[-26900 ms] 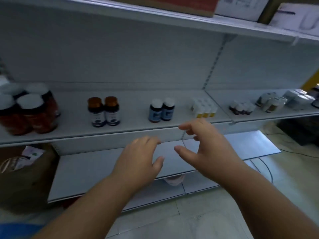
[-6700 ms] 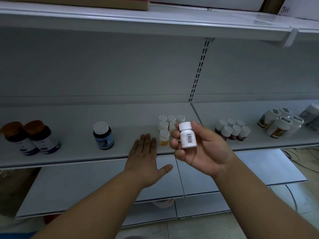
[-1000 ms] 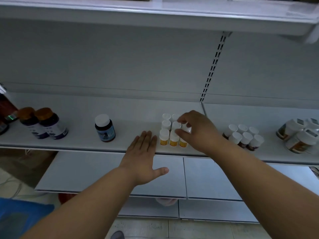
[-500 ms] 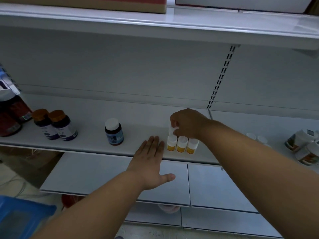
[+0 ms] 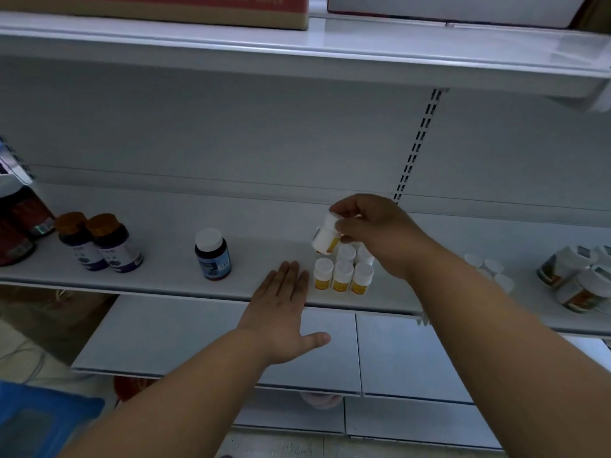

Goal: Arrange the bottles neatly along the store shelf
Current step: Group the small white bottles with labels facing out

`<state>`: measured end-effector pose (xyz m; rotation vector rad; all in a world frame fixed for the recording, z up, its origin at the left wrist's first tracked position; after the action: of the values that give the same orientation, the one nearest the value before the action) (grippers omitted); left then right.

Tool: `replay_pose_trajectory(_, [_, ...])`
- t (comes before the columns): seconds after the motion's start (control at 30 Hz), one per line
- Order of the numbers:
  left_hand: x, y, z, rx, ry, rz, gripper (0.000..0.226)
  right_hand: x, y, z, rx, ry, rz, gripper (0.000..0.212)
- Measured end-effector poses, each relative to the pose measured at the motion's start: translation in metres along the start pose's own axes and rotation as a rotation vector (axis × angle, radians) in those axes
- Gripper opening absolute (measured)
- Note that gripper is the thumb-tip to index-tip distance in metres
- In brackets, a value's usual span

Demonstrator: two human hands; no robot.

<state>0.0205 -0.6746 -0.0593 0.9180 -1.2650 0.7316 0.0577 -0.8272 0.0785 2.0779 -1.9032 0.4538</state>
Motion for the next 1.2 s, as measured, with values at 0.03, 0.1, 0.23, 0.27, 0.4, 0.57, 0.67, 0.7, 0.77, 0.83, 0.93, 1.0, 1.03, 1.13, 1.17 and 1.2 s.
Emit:
replay_pose_trajectory(0.03, [0.000,0.000,0.000,-0.003,0.002,-0.002,0.113,-0.004,0.007,0.004,-0.031,-0.191,-0.029,0.020])
replay_pose_trajectory(0.1, [0.001,0.001,0.000,-0.007,0.003,-0.006,0.113,-0.013,0.020,0.009,-0.077,-0.520,-0.092,0.022])
replay_pose_trajectory(0.23, [0.000,0.001,0.001,0.000,0.003,0.006,0.112,-0.023,0.038,0.015,-0.164,-0.944,-0.129,0.038])
replay_pose_trajectory(0.27, [0.000,0.001,0.001,0.002,0.006,0.012,0.112,-0.024,0.041,0.017,-0.187,-1.006,-0.128,0.046])
replay_pose_trajectory(0.4, [-0.001,0.000,0.000,0.007,0.010,0.032,0.112,-0.030,0.055,0.018,-0.261,-1.192,-0.156,0.048])
replay_pose_trajectory(0.57, [-0.002,0.000,0.000,0.010,0.032,0.050,0.113,-0.041,0.066,0.012,-0.271,-1.255,-0.290,0.040])
replay_pose_trajectory(0.67, [-0.002,0.000,0.000,0.015,0.034,0.061,0.113,-0.045,0.070,0.008,-0.275,-1.295,-0.325,0.051])
replay_pose_trajectory(0.7, [-0.002,0.000,0.000,0.016,0.031,0.057,0.113,-0.046,0.071,0.007,-0.278,-1.314,-0.328,0.050])
replay_pose_trajectory(0.77, [-0.001,0.001,0.000,0.018,0.027,0.051,0.112,-0.048,0.071,0.004,-0.285,-1.342,-0.324,0.043])
replay_pose_trajectory(0.83, [-0.001,0.001,0.000,0.022,0.029,0.052,0.112,-0.047,0.070,0.005,-0.309,-1.344,-0.299,0.040])
replay_pose_trajectory(0.93, [-0.002,0.000,-0.001,0.025,0.036,0.048,0.112,-0.045,0.072,0.005,-0.321,-1.302,-0.283,0.044])
replay_pose_trajectory(1.0, [-0.002,-0.001,0.000,0.017,0.047,0.061,0.113,-0.043,0.075,0.004,-0.301,-1.256,-0.280,0.041])
replay_pose_trajectory(1.03, [-0.002,-0.001,0.000,0.012,0.051,0.069,0.113,-0.042,0.076,0.004,-0.291,-1.242,-0.278,0.040])
replay_pose_trajectory(1.13, [-0.001,-0.001,-0.001,0.006,0.040,0.077,0.113,-0.038,0.078,0.000,-0.266,-1.233,-0.248,0.043])
replay_pose_trajectory(1.17, [-0.001,-0.001,0.000,0.007,0.034,0.076,0.113,-0.038,0.078,-0.001,-0.264,-1.241,-0.241,0.046])
replay_pose_trajectory(1.2, [-0.001,-0.001,0.000,0.008,0.032,0.073,0.112,-0.037,0.078,-0.002,-0.268,-1.248,-0.239,0.049])
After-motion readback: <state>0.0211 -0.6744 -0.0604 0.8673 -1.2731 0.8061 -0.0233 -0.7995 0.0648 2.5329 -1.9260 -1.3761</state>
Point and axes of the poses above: each hand's wrist, its own y-axis away from the middle knuckle, its own x-axis out of the back of the hand, z = x × y, the point moved 7 cm from there along -y, towards the middle knuckle, and after that the axes turned 2 degrees about y, right-handed, at the moved point
